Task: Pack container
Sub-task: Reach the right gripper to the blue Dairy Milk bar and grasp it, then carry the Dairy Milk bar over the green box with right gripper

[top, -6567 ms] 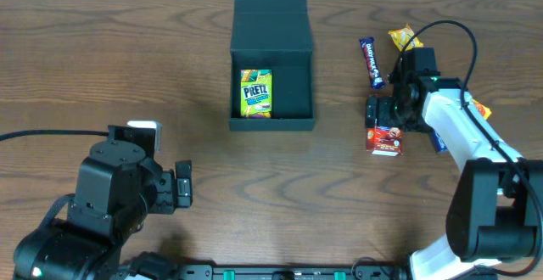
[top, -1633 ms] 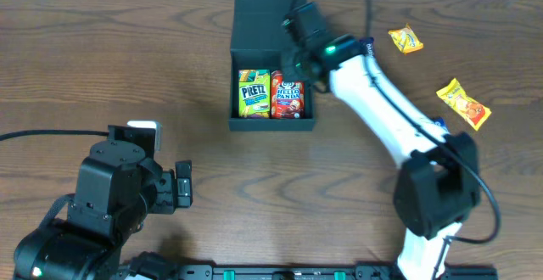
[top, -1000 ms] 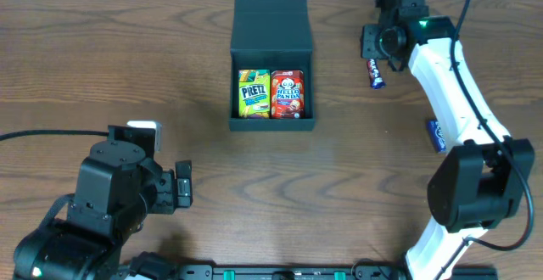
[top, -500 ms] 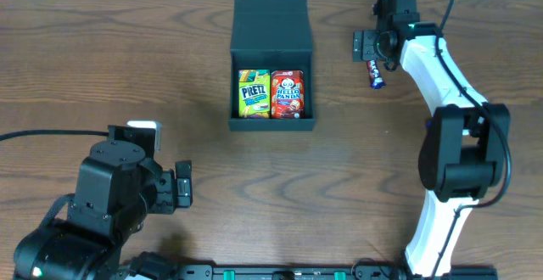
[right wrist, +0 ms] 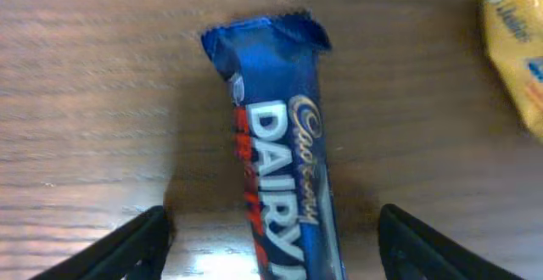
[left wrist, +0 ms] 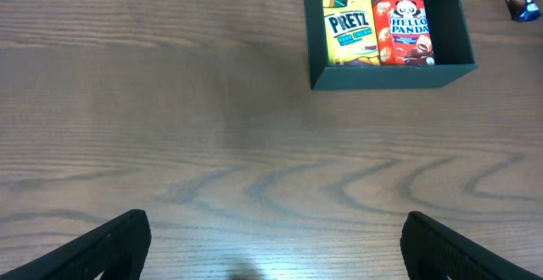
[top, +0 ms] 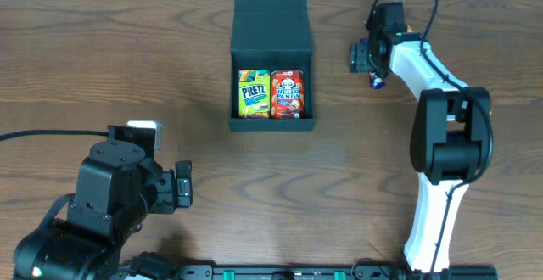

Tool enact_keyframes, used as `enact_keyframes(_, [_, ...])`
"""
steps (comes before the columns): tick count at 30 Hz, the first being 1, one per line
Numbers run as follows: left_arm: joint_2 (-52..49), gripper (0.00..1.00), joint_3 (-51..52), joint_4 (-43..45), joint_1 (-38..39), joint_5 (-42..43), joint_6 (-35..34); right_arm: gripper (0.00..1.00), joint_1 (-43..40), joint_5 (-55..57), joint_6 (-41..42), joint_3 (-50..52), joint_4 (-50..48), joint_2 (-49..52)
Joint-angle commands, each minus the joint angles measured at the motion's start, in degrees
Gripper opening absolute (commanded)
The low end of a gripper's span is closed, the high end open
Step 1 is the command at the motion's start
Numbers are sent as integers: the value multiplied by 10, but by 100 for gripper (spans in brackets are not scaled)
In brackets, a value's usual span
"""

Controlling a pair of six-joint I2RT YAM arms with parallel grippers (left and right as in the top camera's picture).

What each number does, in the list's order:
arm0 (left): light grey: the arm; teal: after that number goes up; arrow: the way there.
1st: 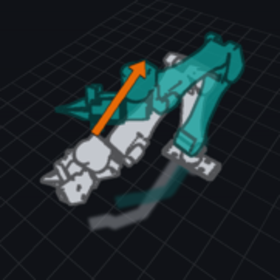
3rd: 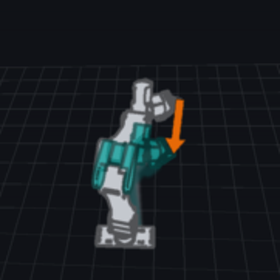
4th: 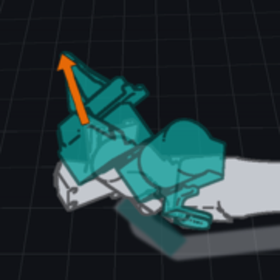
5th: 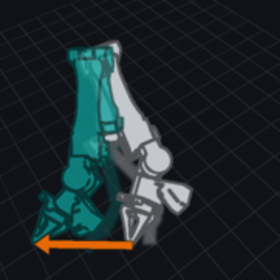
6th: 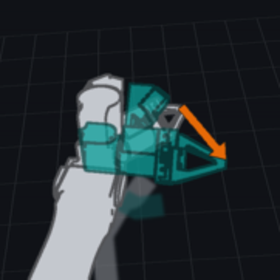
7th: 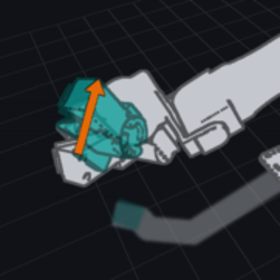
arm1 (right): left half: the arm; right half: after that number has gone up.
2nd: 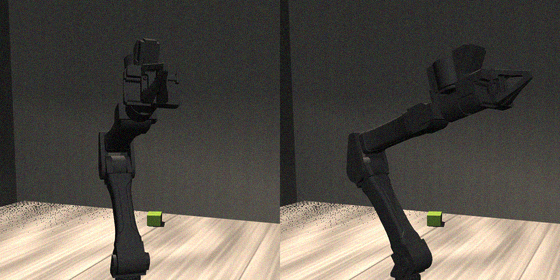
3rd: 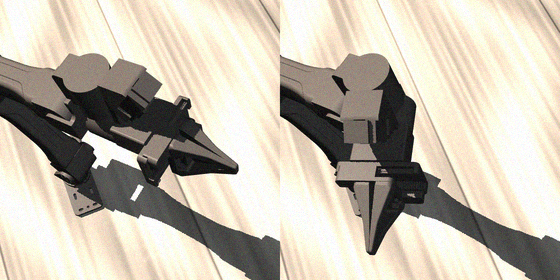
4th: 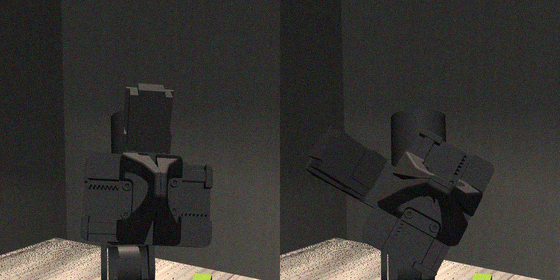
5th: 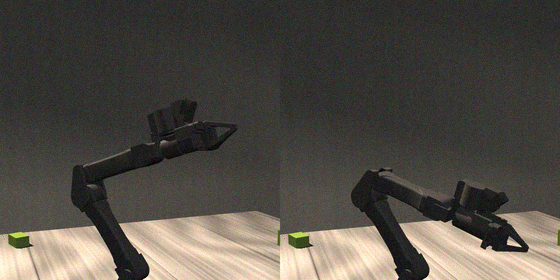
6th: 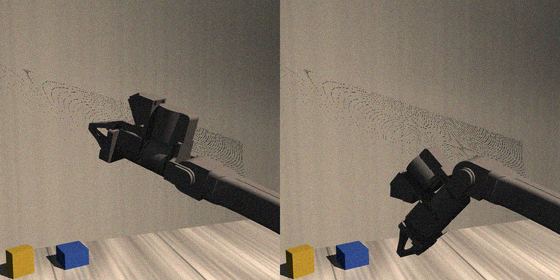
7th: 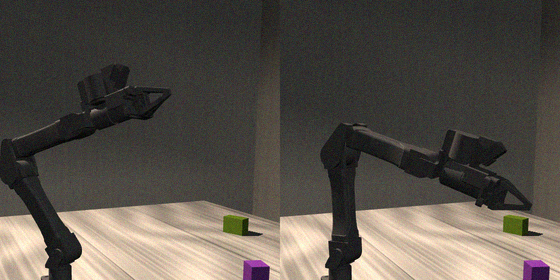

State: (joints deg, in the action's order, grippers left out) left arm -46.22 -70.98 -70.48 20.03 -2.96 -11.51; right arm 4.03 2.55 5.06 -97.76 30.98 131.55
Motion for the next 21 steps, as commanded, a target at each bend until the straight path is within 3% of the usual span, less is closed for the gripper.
enact_keyframes(1, [2, 95, -7, 0, -2, 0, 12, 66, -3, -5, -4, 0, 0, 6])
enact_keyframes(5, [2, 95, -7, 0, -2, 0, 12, 44, -3, -13, -4, 0, 0, 9])
enact_keyframes(9, [2, 95, -7, 0, -2, 0, 12, 32, -3, -30, -4, 0, 0, 10])
enact_keyframes(21, [2, 95, -7, 0, -2, 0, 12, 16, -2, -82, 12, -11, 38, -6])
